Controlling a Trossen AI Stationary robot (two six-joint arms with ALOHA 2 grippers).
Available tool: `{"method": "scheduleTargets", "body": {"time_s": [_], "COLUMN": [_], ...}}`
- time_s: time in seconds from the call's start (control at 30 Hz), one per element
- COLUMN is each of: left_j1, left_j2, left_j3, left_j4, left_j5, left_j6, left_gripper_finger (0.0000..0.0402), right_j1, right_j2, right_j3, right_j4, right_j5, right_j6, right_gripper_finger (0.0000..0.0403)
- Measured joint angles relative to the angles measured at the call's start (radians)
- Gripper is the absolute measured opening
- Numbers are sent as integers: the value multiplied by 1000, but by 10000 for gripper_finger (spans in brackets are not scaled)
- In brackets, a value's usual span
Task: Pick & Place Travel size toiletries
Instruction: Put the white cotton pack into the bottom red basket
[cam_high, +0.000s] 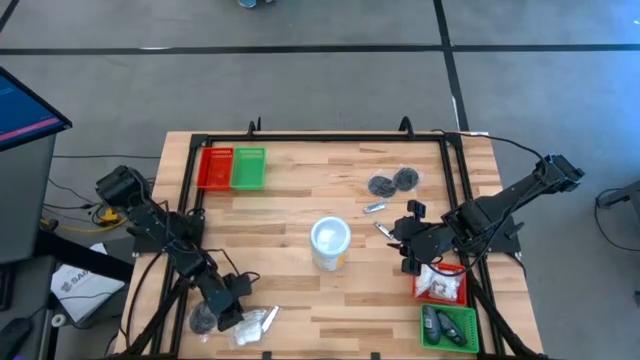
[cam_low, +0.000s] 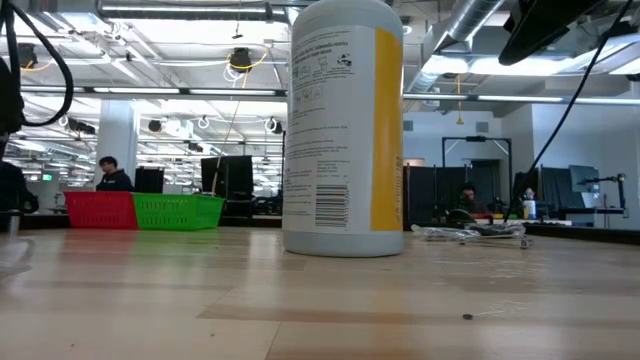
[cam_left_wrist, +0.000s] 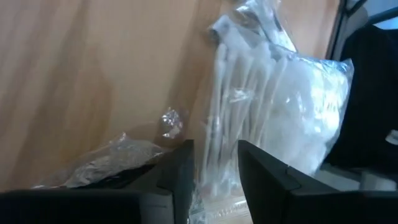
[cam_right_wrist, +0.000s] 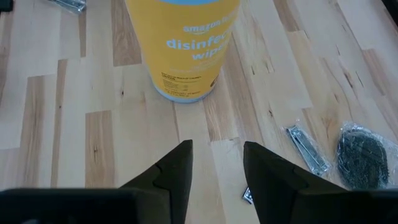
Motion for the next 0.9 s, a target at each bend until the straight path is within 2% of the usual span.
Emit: {"method": "scheduleTargets", "body": {"time_s": [0.17, 0.3, 0.37, 0.5, 0.9], "left_j1": [3, 4, 3, 4, 5], "left_j2": [80, 81, 65, 14, -159], "left_j3": [4, 2, 1, -4, -4], "left_j4": [71, 83, 75, 44, 33], "left_j5": [108, 120, 103, 27, -117], "left_j6": [6, 7, 22, 58, 99], "left_gripper_finger": [92, 27, 11, 4, 1], "right_j1": [0, -6, -6, -6, -9], "right_j2": [0, 0, 0, 0, 24], "right_j3": [0, 0, 0, 0, 0], "right_j4": [0, 1, 1, 1, 8], "right_j5": [0, 0, 1, 1, 4], "right_j6": [-1, -24, -25, -27, -36], "right_gripper_finger": [132, 134, 133, 132, 133]}}
